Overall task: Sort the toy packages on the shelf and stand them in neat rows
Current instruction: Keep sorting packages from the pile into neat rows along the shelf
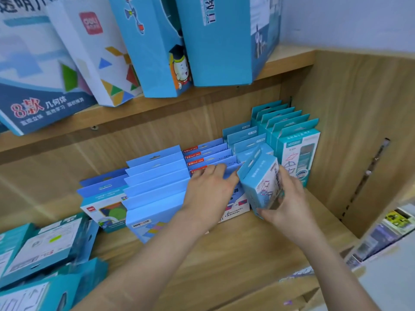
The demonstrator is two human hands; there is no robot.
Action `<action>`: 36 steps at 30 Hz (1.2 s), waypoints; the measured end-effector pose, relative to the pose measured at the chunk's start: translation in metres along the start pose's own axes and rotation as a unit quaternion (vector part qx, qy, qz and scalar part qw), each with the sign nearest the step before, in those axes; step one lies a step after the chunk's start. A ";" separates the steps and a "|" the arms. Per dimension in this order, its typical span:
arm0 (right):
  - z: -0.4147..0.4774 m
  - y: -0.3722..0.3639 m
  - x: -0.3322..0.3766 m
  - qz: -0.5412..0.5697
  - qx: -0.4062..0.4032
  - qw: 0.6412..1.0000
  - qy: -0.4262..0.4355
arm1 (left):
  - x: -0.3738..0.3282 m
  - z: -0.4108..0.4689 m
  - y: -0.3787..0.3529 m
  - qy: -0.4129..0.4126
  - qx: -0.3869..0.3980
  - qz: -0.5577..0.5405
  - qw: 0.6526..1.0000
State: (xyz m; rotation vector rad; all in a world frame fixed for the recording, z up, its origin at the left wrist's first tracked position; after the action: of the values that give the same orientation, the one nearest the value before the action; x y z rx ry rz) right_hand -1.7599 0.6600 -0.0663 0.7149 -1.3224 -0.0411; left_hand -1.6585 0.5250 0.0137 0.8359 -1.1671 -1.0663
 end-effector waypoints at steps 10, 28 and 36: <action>-0.005 -0.008 0.008 -0.098 -0.079 0.990 -0.069 | 0.002 0.003 -0.003 0.013 0.047 -0.032 0.998; -0.001 -0.011 -0.012 0.076 -0.058 0.993 -0.065 | -0.013 0.057 -0.015 0.097 -0.071 -0.027 0.992; -0.003 -0.016 -0.023 0.177 0.012 0.983 -0.055 | -0.016 0.054 -0.021 0.086 -0.103 -0.018 0.991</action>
State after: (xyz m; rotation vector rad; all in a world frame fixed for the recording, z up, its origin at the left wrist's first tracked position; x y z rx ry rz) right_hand -1.7577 0.6587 -0.0940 0.4939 -1.5420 0.2250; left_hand -1.7165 0.5344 0.0013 0.7720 -0.8848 -1.1017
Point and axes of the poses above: each hand's wrist, its own z-axis towards the middle knuckle, its own y-axis out of the back of the hand, x = y × z, the point moved 3 cm from there along z, towards the middle knuckle, and after that the axes turned 11 degrees about -y, right-handed, at the moved point
